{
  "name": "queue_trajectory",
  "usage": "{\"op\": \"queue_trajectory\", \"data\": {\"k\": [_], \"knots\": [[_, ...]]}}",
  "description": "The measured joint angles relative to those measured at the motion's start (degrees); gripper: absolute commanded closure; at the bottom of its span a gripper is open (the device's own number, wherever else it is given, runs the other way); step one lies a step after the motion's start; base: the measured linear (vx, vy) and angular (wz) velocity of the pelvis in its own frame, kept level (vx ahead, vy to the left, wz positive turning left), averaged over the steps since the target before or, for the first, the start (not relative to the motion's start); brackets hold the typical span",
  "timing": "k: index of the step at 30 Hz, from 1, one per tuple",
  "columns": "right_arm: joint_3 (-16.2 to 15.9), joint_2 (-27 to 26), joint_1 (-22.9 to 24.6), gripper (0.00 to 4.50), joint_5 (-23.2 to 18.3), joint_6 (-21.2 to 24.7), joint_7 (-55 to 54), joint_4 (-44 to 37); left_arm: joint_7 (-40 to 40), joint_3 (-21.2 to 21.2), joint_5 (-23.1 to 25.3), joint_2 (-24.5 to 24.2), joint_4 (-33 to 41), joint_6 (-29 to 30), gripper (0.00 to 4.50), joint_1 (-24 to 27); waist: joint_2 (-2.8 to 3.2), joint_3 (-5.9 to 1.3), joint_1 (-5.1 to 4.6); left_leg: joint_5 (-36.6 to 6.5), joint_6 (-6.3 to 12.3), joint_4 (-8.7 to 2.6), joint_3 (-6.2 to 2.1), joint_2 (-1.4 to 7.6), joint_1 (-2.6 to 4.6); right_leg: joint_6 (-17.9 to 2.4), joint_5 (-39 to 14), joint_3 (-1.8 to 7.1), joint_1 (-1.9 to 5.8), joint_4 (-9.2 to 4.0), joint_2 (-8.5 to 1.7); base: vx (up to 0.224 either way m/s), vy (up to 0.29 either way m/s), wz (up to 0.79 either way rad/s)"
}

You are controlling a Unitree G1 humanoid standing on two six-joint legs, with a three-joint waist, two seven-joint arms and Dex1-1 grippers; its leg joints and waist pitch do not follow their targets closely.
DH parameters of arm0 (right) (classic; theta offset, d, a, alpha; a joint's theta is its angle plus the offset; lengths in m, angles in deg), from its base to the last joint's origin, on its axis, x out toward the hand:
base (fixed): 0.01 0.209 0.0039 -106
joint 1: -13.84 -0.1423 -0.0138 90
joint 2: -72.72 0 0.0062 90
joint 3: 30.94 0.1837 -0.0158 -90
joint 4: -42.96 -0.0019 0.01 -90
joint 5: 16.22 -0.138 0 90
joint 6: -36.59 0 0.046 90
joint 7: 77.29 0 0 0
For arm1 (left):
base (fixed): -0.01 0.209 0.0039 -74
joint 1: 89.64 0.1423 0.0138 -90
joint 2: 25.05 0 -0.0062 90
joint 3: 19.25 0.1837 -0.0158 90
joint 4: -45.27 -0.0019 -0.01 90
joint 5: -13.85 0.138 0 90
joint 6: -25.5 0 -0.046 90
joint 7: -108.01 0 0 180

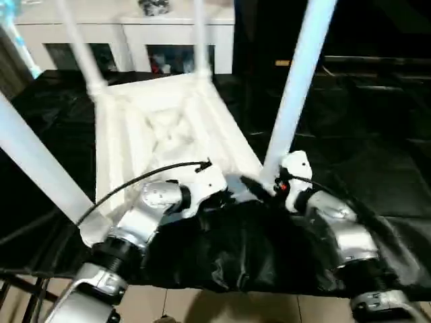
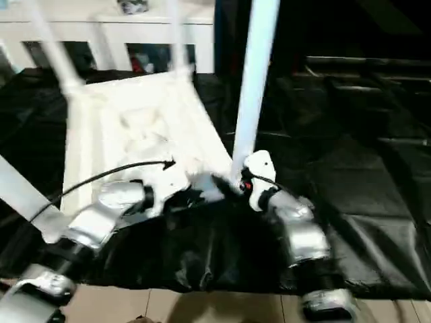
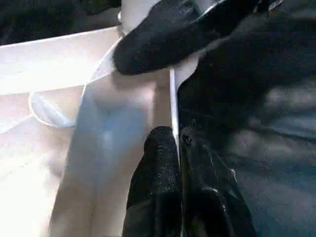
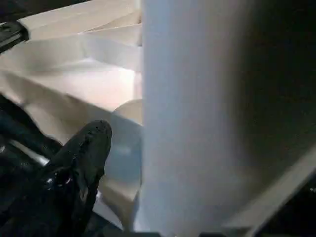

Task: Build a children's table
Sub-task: Rotate leg to tighten

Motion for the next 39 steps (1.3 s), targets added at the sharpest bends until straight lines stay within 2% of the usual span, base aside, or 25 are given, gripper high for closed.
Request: {"op": "queue_trajectory", "data": {"k": [3,4,9,10,12,14,16,17,24,28,30,33,34,36,39], "knots": [[-1.88,3.14,-0.21,0.31,-0.59,0.08,6.35,-0.04,2.16,0.06,-0.54,-1.65,-0.19,-1.18,4.5,0.0,-0.08,0.03,0.1,0.0,0.0,0.01,0.0,0.0,0.0,0.0,0.0,-0.01,0.01,0.0,0.0,0.0,0.0,0.0],[-2.34,4.07,-0.29,0.57,-0.71,0.21,8.55,-0.03,3.04,0.04,-0.79,-2.16,-0.37,-1.79,4.5,0.0,-0.13,0.05,0.15,0.01,0.02,0.01,-0.01,0.02,0.0,0.0,0.0,-0.03,0.0,0.01,0.01,0.0,0.0,0.0],[-3.79,6.13,-1.11,0.89,-2.24,1.2,16.07,0.16,7.87,0.04,-2.5,-5.01,-1.05,-3.73,4.5,0.0,-0.18,0.08,0.26,0.06,0.09,0.04,0.0,0.06,0.01,0.0,0.0,-0.07,0.0,0.08,0.02,0.0,0.0,0.0],[-4.13,6.13,-1.41,1.07,-2.43,1.31,17.02,0.16,8.71,0.04,-2.78,-5.46,-1.11,-3.96,4.5,0.0,-0.19,0.08,0.27,0.06,0.1,0.06,0.0,0.07,0.01,0.0,0.0,-0.07,0.0,0.1,0.02,0.0,0.0,0.0],[-4.2,6.17,-1.66,1.12,-2.73,1.43,17.96,0.2,9.57,0.01,-3.08,-5.86,-1.14,-4.15,4.5,-0.01,-0.19,0.08,0.41,0.06,0.09,0.09,0.0,0.07,0.01,0.0,0.0,-0.06,0.0,0.12,0.02,0.0,0.0,0.0],[-4.6,6.47,-1.91,1.44,-2.76,1.65,19.39,0.24,10.65,-0.02,-3.38,-6.38,-1.42,-4.39,4.5,-0.11,-0.21,0.09,0.41,0.02,0.04,0.13,0.0,0.06,0.01,0.0,0.01,-0.04,0.0,0.13,0.02,0.0,0.0,0.0],[-5.09,6.72,-2.26,1.5,-2.82,1.77,20.92,0.24,11.66,0.0,-3.61,-6.87,-1.86,-4.69,4.5,-0.3,-0.25,0.09,0.42,0.02,0.04,0.13,0.0,0.07,0.01,-0.01,0.01,-0.05,0.0,0.15,0.02,0.0,0.0,0.0],[-5.14,6.78,-2.32,1.76,-2.95,1.79,21.6,0.24,12.0,0.01,-3.84,-7.02,-2.25,-4.9,4.5,-0.43,-0.26,0.08,0.45,0.02,0.04,0.13,0.0,0.07,0.01,0.0,0.0,-0.06,0.0,0.15,0.02,0.0,0.0,0.0],[-5.32,7.14,-2.19,2.26,-4.36,2.56,23.02,-0.23,13.33,0.05,-4.56,-7.31,-2.96,-5.87,4.5,-0.56,-0.29,0.06,0.85,0.02,0.04,0.14,0.0,0.07,0.02,-0.01,0.01,-0.05,0.01,0.17,0.01,0.0,0.0,0.0],[-4.62,6.89,0.57,2.45,-4.41,3.55,20.89,-4.08,12.48,0.06,-4.46,-5.83,-2.96,-5.26,4.5,-0.54,-0.28,0.04,1.74,0.01,0.01,0.13,0.01,0.07,0.06,0.0,0.0,-0.04,0.04,0.16,0.01,0.0,0.0,0.0],[-3.1,5.43,2.47,2.47,-4.27,4.2,16.81,-5.69,10.52,0.03,-3.86,-4.89,-2.89,-4.11,4.5,-0.53,-0.32,0.0,1.92,-0.01,-0.03,0.15,0.0,0.08,0.18,0.0,0.0,-0.04,0.21,0.18,0.01,0.0,0.0,0.0],[-1.1,2.96,3.91,2.5,-3.67,5.47,9.72,-6.64,6.87,0.0,-2.65,-3.06,-2.84,-2.17,4.5,-0.51,-0.32,-0.01,1.58,0.02,-0.03,0.16,0.06,0.04,0.38,-0.06,0.06,0.1,0.52,0.15,0.01,0.0,0.0,0.0],[-0.24,1.43,4.17,2.5,-3.0,5.76,6.27,-6.59,4.97,0.0,-2.07,-2.07,-2.86,-1.27,4.5,-0.5,-0.34,0.01,1.4,0.02,-0.03,0.15,0.06,0.04,0.89,-0.04,0.05,0.1,0.77,0.08,0.01,0.0,0.0,0.0],[0.95,-1.0,4.1,2.51,-1.58,6.27,-0.01,-6.32,1.6,-0.06,-0.97,-0.26,-2.92,0.37,4.5,-0.5,-0.36,0.02,0.67,0.01,-0.04,0.13,0.04,0.01,1.11,0.32,-0.17,0.13,1.07,-0.02,0.0,0.0,0.0,0.0],[2.44,-5.13,2.01,2.51,1.31,6.35,-11.53,-3.93,-4.68,-0.52,0.69,3.58,-3.42,2.85,4.5,-0.53,-0.37,0.0,-0.4,0.01,-0.04,0.12,0.03,-0.1,1.12,0.36,-0.19,0.25,1.09,-0.14,-0.03,0.0,0.0,0.0]]}}
